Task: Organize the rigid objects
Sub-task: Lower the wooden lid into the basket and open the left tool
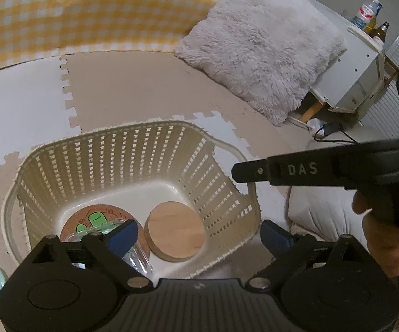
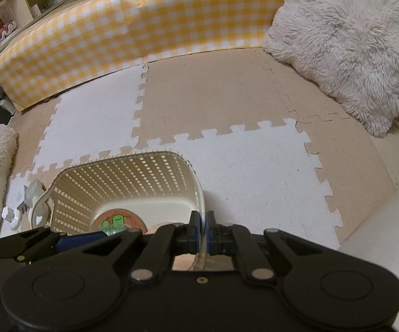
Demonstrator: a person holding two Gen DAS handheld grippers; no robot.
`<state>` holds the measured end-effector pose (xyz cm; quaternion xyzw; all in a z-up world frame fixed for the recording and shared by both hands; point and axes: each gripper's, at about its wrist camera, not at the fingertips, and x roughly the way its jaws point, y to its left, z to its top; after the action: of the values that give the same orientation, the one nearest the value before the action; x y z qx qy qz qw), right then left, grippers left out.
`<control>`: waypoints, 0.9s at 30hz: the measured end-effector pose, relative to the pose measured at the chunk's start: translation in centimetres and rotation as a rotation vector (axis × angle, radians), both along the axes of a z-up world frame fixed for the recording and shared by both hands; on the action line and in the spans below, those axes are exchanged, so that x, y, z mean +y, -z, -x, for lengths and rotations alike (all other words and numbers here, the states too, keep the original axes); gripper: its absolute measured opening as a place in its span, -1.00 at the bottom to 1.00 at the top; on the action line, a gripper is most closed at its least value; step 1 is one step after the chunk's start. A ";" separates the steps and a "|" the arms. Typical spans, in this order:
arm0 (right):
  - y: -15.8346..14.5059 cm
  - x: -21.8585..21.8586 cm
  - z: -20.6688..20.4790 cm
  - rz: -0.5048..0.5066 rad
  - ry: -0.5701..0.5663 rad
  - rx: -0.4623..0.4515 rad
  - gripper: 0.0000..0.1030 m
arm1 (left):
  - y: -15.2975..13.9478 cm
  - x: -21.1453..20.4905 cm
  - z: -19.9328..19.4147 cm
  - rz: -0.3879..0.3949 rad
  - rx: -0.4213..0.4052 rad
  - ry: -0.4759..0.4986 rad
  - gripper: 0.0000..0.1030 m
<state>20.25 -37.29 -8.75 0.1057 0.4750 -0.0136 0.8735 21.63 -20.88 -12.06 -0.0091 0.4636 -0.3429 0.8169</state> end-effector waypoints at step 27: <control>0.2 0.0 -0.1 -0.001 -0.002 0.001 -0.91 | -6.6 5.3 3.9 -0.068 -0.196 -0.037 1.00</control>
<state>20.39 -37.32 -8.95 0.1055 0.4757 -0.0124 0.8732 17.73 -15.57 -5.45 0.0437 0.3924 -0.3112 0.8644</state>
